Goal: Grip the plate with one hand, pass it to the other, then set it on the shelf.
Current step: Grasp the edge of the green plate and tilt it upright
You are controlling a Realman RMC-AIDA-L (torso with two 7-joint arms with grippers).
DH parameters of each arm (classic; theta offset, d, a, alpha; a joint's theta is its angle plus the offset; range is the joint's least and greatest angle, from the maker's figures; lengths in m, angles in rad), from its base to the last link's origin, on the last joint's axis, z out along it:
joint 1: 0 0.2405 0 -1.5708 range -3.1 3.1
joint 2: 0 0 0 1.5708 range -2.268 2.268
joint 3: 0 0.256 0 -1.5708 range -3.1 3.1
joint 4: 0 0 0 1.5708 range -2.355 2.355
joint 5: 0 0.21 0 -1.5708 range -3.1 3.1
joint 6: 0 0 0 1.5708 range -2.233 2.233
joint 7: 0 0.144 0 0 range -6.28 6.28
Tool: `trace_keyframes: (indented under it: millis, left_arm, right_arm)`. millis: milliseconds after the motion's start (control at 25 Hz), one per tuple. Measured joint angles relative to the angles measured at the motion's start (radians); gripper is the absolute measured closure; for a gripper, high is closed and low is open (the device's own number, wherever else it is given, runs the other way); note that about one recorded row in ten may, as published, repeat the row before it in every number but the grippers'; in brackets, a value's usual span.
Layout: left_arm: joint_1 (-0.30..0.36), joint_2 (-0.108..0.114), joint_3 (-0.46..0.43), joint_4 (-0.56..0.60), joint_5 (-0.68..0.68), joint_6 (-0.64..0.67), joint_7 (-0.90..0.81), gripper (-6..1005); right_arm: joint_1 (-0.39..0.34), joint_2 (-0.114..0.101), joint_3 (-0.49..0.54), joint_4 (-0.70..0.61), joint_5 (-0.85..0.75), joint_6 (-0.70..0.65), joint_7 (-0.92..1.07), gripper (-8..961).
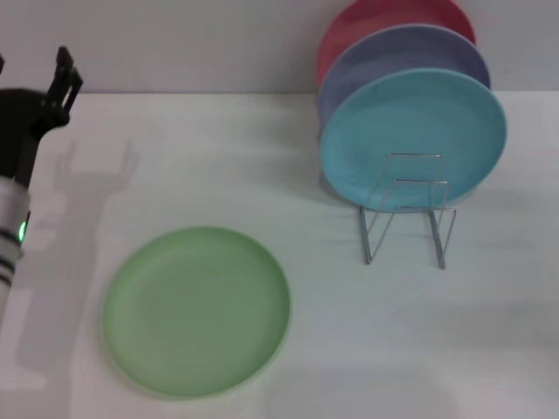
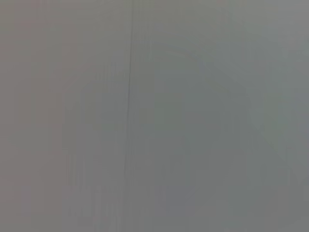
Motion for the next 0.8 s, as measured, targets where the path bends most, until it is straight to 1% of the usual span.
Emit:
trace_keyframes:
  millis: [120, 160, 200, 280, 360, 400, 480, 600, 720, 760, 800]
  left_arm:
    - [0.022, 0.021, -0.096, -0.165, 0.002, -0.222, 0.105, 137]
    - [0.047, 0.032, -0.164, -0.291, 0.002, -0.385, 0.171, 137]
    - [0.047, 0.032, -0.164, -0.291, 0.002, -0.385, 0.171, 137]
    - [0.072, 0.035, -0.221, -0.391, 0.003, -0.495, 0.219, 137]
    - [0.124, 0.029, -0.302, -0.546, 0.003, -0.674, 0.295, 137]
    - [0.124, 0.029, -0.302, -0.546, 0.003, -0.674, 0.295, 137]
    - [0.158, 0.018, -0.360, -0.646, 0.003, -0.802, 0.336, 138]
    - [0.207, -0.002, -0.459, -0.786, 0.003, -1.048, 0.376, 138]
    - [0.235, -0.006, -0.551, -0.897, 0.000, -1.300, 0.382, 138]
    - [0.240, -0.006, -0.600, -0.939, -0.001, -1.435, 0.380, 138]
    - [0.240, -0.006, -0.600, -0.939, -0.001, -1.435, 0.380, 138]
  right_arm:
    - [-0.005, 0.000, 0.000, 0.000, 0.000, -0.003, 0.000, 296]
    - [-0.006, 0.000, 0.000, 0.000, 0.000, -0.004, 0.000, 296]
    - [-0.007, 0.000, 0.000, 0.001, 0.000, -0.004, 0.000, 296]
    - [-0.008, 0.001, 0.000, 0.001, 0.000, -0.005, 0.000, 296]
    - [-0.009, 0.002, 0.000, 0.003, 0.000, -0.005, 0.000, 296]
    - [-0.009, 0.002, 0.000, 0.003, 0.000, -0.005, 0.000, 296]
    - [-0.009, 0.002, 0.000, 0.003, 0.000, -0.005, 0.000, 296]
    - [-0.010, 0.002, 0.000, 0.003, 0.000, -0.006, 0.000, 296]
    - [-0.010, 0.002, -0.001, 0.003, 0.000, -0.006, 0.000, 296]
    - [-0.009, 0.002, -0.001, 0.002, 0.000, -0.005, 0.000, 296]
    - [-0.009, 0.002, -0.001, 0.002, 0.000, -0.005, 0.000, 296]
